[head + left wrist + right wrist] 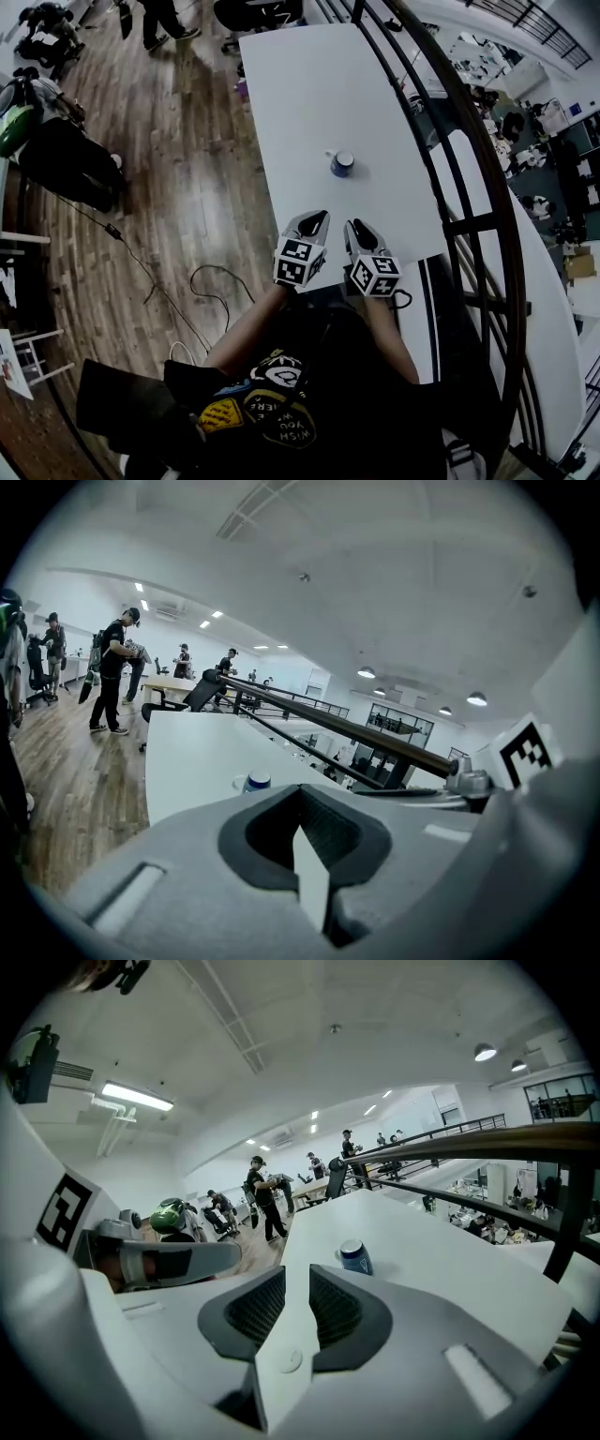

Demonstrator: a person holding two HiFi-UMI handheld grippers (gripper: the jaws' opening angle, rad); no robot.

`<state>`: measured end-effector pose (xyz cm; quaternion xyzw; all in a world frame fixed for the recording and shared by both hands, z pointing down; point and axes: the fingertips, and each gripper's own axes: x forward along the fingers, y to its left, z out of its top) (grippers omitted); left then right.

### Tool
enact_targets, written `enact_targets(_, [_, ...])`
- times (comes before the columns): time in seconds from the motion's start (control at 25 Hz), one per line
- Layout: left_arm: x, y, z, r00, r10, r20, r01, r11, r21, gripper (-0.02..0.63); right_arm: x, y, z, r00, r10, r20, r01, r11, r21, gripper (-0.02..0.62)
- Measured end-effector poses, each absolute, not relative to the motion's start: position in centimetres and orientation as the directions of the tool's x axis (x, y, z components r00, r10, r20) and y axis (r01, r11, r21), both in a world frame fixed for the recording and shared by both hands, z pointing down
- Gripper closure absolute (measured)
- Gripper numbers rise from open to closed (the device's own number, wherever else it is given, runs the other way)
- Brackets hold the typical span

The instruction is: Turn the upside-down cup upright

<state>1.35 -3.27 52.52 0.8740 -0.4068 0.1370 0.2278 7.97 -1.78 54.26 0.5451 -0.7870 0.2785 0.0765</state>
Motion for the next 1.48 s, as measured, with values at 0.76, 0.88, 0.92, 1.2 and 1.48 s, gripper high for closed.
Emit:
enact_targets(0.76, [1.0,2.6,52.0,0.594,-0.684,0.422,-0.800,-0.557,0.223,0.601,11.2,4.4,51.6,-0.379,-0.840,0.388,-0.901,0.238,-0.364,0.595])
enact_targets(0.88, [2.4,3.4,51.3,0.608,-0.672,0.423,-0.788,-0.575,0.219,0.601,11.4,5.4,51.2,-0.402,-0.831,0.384,-0.893,0.263,-0.366,0.595])
enact_targets(0.92, [2.8,3.7,51.2,0.610,-0.667,0.427,-0.786,-0.579,0.217,0.601,11.5,5.7,51.0,-0.411,-0.828,0.381,-0.889,0.271,-0.369,0.595])
enact_targets(1.2, [3.1,4.2,51.6,0.604,-0.672,0.428,-0.791,-0.572,0.217,0.601,11.6,5.9,51.1,-0.434,-0.826,0.361,-0.877,0.296,-0.377,0.595])
enact_targets(1.48, [2.8,3.6,50.9,0.587,-0.686,0.429,-0.804,-0.553,0.217,0.601,11.6,5.2,50.2,-0.448,-0.820,0.355,-0.873,0.316,-0.371,0.595])
